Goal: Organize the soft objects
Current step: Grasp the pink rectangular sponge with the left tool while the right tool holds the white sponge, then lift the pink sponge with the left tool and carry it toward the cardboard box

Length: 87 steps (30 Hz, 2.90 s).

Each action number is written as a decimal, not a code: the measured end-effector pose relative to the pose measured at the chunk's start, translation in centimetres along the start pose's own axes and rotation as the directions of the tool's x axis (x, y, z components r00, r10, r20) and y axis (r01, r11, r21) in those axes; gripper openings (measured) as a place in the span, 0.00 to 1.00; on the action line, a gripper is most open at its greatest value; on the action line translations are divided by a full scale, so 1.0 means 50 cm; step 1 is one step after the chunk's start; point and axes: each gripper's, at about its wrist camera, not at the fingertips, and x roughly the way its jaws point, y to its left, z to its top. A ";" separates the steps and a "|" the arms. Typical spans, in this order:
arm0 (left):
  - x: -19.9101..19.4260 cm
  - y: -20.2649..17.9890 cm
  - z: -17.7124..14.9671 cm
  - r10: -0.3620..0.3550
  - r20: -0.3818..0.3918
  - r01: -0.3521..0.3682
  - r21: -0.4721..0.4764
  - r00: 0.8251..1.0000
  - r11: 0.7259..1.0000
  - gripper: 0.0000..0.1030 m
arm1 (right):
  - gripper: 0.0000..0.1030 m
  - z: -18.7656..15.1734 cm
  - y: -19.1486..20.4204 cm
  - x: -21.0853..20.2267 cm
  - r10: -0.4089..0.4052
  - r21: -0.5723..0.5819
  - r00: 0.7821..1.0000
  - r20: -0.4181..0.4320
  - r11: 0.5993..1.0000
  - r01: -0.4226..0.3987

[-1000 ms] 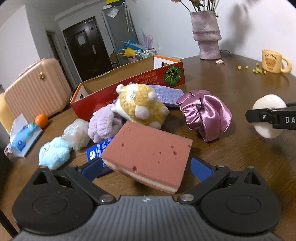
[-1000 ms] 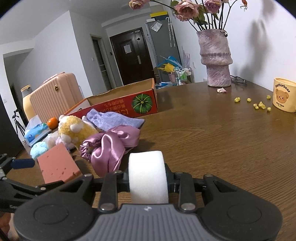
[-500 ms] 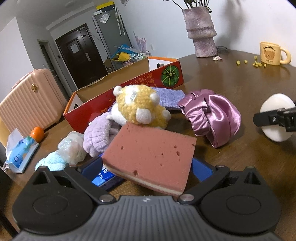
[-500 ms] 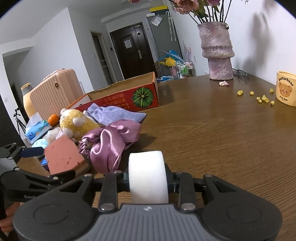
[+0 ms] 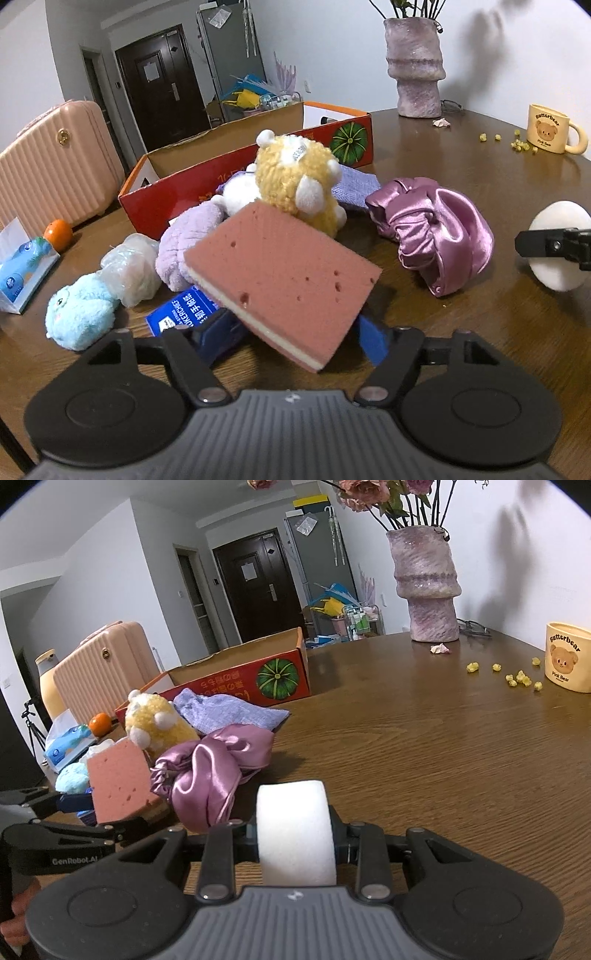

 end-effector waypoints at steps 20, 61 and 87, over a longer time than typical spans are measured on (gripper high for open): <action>-0.073 0.015 -0.037 -0.012 0.048 0.016 -0.078 0.999 0.997 0.52 | 0.28 0.000 0.010 -0.015 -0.004 -0.032 0.999 0.047 0.999 0.006; -0.162 0.122 -0.112 -0.020 0.084 0.036 -0.193 0.996 0.980 0.41 | 0.29 0.000 0.131 -0.065 0.050 -0.173 0.993 0.104 0.984 -0.031; -0.088 0.107 -0.055 0.090 -0.027 -0.093 -0.310 0.996 0.946 0.80 | 0.29 0.010 0.097 -0.034 0.063 -0.168 0.994 0.086 0.985 -0.047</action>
